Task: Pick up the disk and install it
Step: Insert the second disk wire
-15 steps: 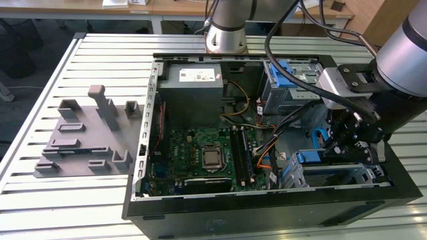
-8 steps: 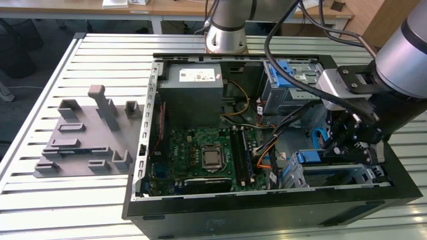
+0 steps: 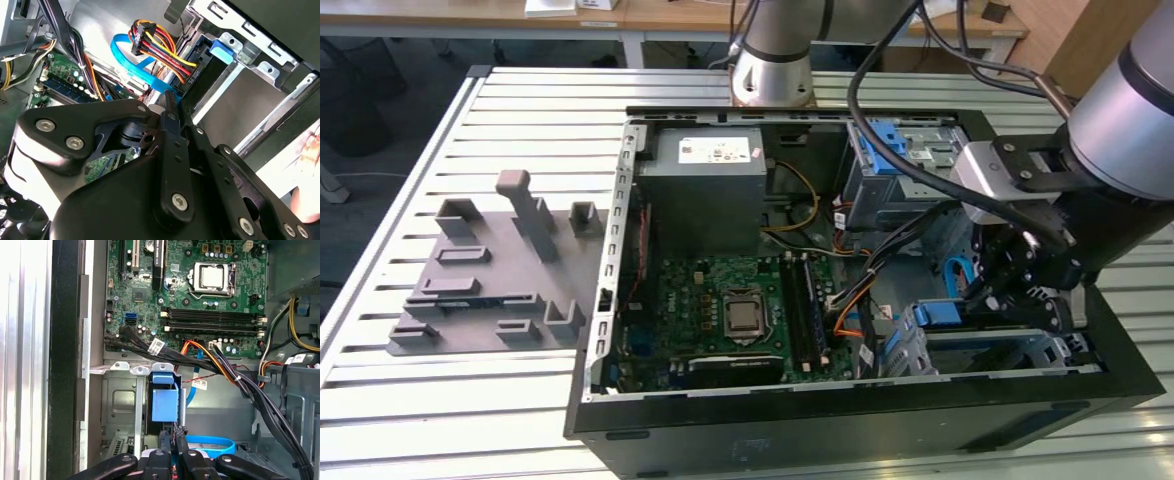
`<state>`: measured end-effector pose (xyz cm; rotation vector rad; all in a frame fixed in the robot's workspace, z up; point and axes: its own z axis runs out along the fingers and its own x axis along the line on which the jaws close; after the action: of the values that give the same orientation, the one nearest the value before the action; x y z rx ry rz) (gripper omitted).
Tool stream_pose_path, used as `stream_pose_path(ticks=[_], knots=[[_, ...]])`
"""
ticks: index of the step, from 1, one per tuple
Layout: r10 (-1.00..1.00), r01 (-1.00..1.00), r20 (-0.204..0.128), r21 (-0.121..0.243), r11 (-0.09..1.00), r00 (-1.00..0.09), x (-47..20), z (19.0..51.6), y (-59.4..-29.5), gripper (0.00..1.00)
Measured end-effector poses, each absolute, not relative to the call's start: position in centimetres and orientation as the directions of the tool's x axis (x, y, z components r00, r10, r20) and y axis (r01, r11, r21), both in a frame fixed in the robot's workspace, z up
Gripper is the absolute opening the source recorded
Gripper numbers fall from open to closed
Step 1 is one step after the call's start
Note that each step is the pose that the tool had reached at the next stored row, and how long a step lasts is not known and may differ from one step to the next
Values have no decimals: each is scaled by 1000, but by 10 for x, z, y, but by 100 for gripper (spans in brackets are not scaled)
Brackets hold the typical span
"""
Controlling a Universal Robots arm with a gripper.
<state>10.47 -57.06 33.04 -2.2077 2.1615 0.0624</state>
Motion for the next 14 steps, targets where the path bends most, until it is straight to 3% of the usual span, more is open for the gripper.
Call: stream_pose_path(ticks=[5,6,14], knots=[[-998,-1000,-65,-8,-21,21,105,330,-571,17],[-998,-1000,-66,-8,-21,21,105,330,-571,24],[-997,-1000,-70,-8,-21,21,105,336,-571,24]])
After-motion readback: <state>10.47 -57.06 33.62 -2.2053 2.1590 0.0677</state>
